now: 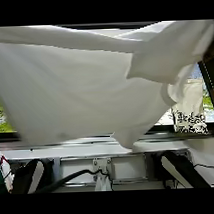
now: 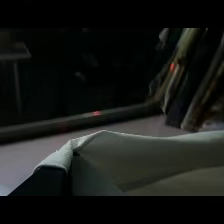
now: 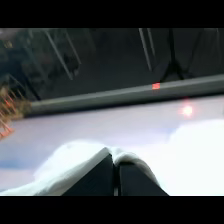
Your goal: Fold the clothes and pants, and hang the long-sleeved shirts on hangers.
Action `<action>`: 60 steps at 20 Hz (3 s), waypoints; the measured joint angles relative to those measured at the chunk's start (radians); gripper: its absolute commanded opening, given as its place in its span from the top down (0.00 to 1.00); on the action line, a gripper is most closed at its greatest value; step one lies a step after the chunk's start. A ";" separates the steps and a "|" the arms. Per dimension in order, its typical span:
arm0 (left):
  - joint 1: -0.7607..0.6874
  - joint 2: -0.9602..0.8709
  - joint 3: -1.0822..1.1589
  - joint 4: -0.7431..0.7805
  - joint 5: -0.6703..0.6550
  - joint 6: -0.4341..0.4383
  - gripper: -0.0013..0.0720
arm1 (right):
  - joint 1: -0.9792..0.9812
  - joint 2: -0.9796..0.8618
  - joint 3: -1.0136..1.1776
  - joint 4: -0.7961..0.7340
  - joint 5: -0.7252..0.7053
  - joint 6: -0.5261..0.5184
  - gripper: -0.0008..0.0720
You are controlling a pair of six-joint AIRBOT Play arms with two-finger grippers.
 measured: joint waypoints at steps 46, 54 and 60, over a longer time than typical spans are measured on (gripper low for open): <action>-0.148 -0.913 -0.047 0.365 0.147 -0.112 0.52 | 0.023 -0.895 0.056 -0.087 0.100 -0.001 0.55; -0.051 -0.756 -0.047 0.377 0.026 -0.190 0.64 | -0.032 -0.738 0.010 -0.114 0.278 0.003 0.59; 0.045 -0.511 -0.179 0.382 -0.214 -0.375 0.80 | -0.075 -0.468 -0.360 -0.089 0.253 0.003 0.59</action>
